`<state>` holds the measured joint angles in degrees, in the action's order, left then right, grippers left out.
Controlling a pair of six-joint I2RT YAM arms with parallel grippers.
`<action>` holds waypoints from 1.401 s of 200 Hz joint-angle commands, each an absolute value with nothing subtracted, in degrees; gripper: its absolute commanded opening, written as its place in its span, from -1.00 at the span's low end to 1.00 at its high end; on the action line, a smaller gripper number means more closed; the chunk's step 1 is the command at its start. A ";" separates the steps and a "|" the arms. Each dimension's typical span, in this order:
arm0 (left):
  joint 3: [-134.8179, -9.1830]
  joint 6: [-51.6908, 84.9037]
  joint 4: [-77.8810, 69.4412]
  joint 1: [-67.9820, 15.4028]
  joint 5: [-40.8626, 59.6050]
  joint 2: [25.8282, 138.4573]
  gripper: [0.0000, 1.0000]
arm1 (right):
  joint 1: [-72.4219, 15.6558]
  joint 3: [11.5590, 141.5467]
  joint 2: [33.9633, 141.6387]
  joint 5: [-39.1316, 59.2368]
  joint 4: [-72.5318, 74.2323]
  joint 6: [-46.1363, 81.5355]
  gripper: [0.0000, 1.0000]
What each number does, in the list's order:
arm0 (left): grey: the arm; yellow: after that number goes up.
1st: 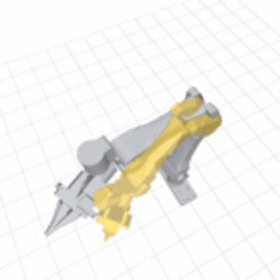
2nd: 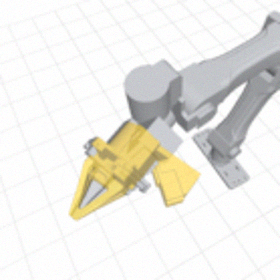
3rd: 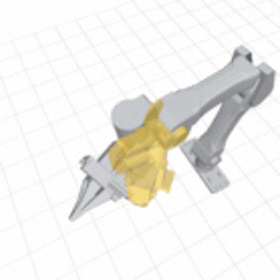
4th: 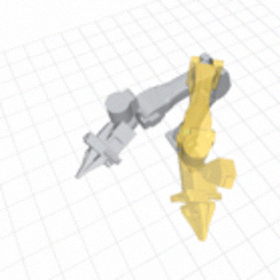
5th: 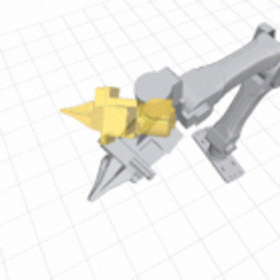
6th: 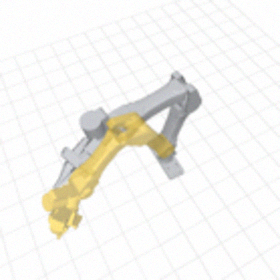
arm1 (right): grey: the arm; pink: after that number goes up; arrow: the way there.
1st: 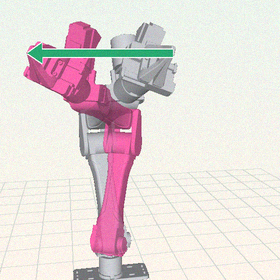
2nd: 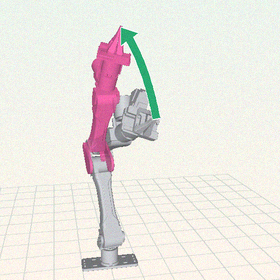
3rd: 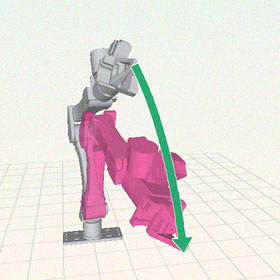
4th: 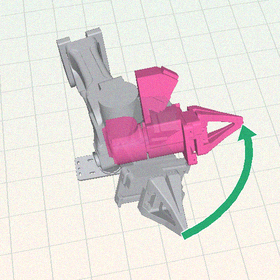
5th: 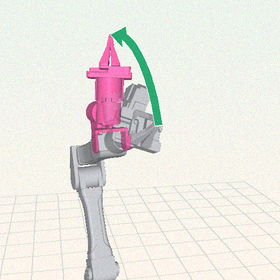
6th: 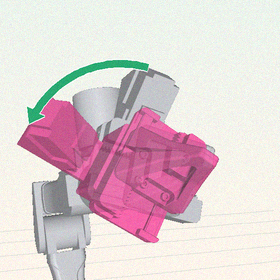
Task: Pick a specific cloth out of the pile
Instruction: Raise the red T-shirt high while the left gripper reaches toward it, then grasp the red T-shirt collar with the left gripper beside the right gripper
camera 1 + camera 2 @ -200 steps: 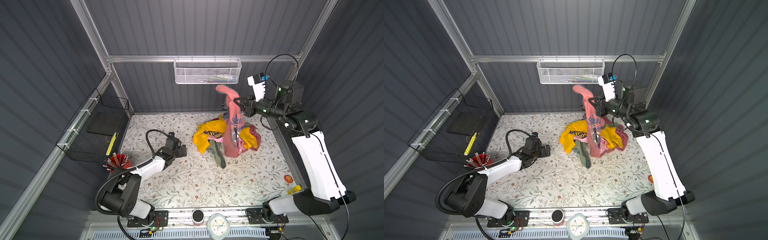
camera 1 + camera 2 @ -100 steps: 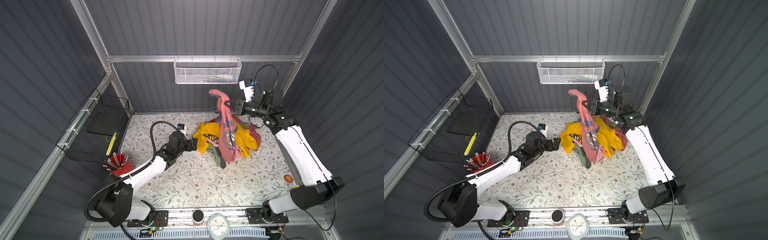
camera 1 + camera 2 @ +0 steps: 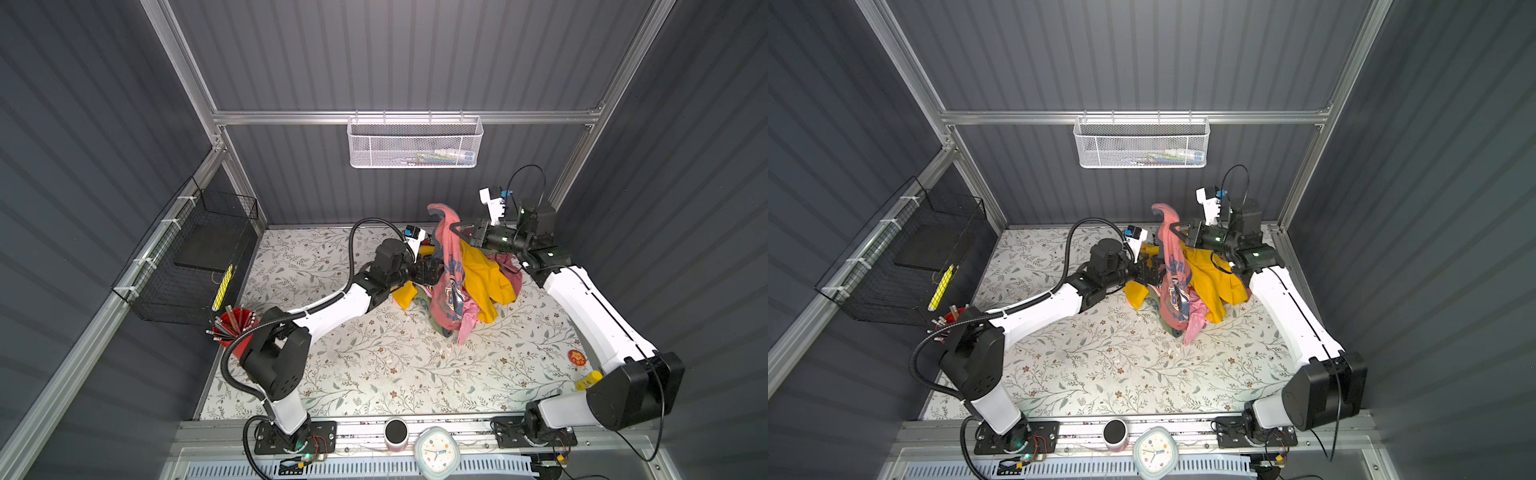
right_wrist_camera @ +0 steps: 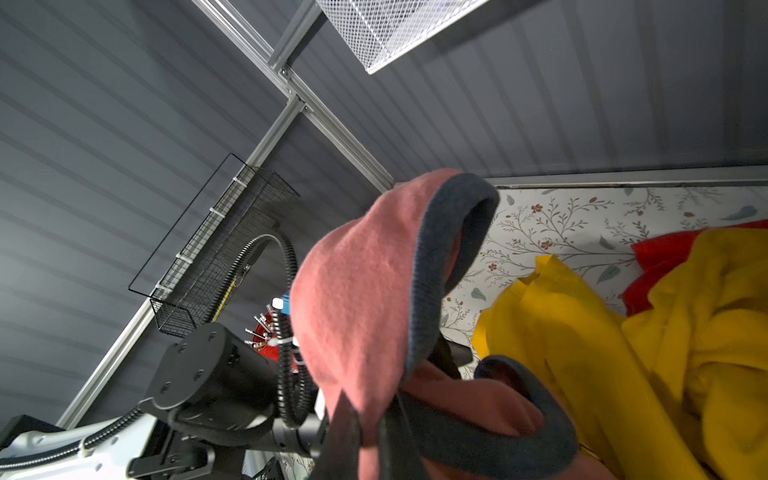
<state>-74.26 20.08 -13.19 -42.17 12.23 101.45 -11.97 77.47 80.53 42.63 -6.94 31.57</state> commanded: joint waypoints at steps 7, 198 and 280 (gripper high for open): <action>-80.22 19.27 -13.07 -44.04 16.00 106.02 0.97 | -10.08 74.02 78.09 47.35 -0.41 34.70 -1.00; -96.15 14.48 6.10 -44.10 1.41 96.91 -1.00 | -3.02 61.08 70.63 25.76 -17.00 24.09 0.98; -102.68 11.60 11.01 -44.15 -4.39 91.90 -1.00 | -3.03 58.53 69.04 24.96 -14.58 24.42 0.98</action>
<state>-98.15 13.50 12.10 -44.23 -1.83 95.98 -3.25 59.70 69.69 25.41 -15.84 24.82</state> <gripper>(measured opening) 0.070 0.991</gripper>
